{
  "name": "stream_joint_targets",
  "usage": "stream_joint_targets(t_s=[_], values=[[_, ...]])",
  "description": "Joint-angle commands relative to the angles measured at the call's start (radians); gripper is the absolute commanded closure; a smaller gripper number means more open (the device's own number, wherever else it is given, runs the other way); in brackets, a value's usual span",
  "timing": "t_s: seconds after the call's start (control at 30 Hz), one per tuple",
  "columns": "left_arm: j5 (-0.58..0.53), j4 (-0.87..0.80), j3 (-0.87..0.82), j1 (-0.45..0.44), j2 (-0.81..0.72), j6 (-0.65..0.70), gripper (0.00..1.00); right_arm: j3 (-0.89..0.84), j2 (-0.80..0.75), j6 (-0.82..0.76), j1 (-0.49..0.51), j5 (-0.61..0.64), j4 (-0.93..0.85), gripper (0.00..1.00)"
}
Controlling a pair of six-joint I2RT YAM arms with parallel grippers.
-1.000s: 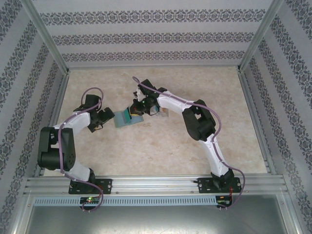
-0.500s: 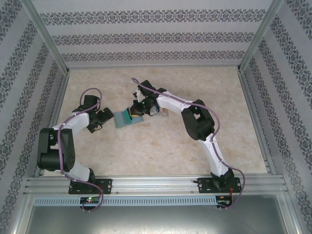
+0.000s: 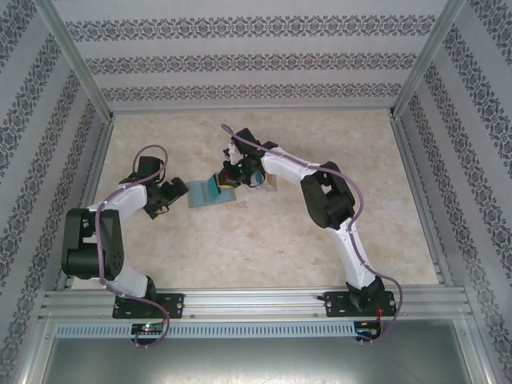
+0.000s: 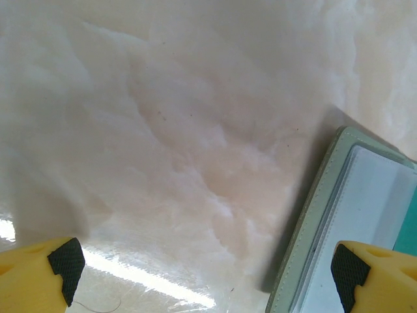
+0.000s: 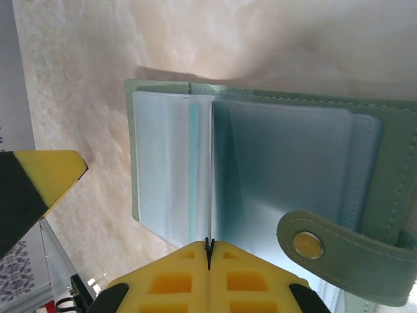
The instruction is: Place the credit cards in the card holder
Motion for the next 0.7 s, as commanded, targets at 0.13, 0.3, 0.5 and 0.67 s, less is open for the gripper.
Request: stream_joint_targets(t_s=[0.13,0.3,0.5,0.67], values=[[0.039,0.028,0.006,0.012,0.027,0.009,0.01,-0.046,-0.028,0.066,0.03,-0.023,0.112,1.0],[0.079,0.057,-0.001,0.012,0.028,0.004,0.02,-0.064,-0.029,0.057,0.059,-0.016,0.144,1.0],[0.104,0.071,-0.013,0.011,0.038,-0.004,0.02,-0.127,-0.036,0.056,0.055,-0.023,0.166,1.0],[0.11,0.085,-0.025,0.011,0.033,-0.011,0.03,-0.173,-0.065,0.067,0.055,-0.015,0.189,1.0]])
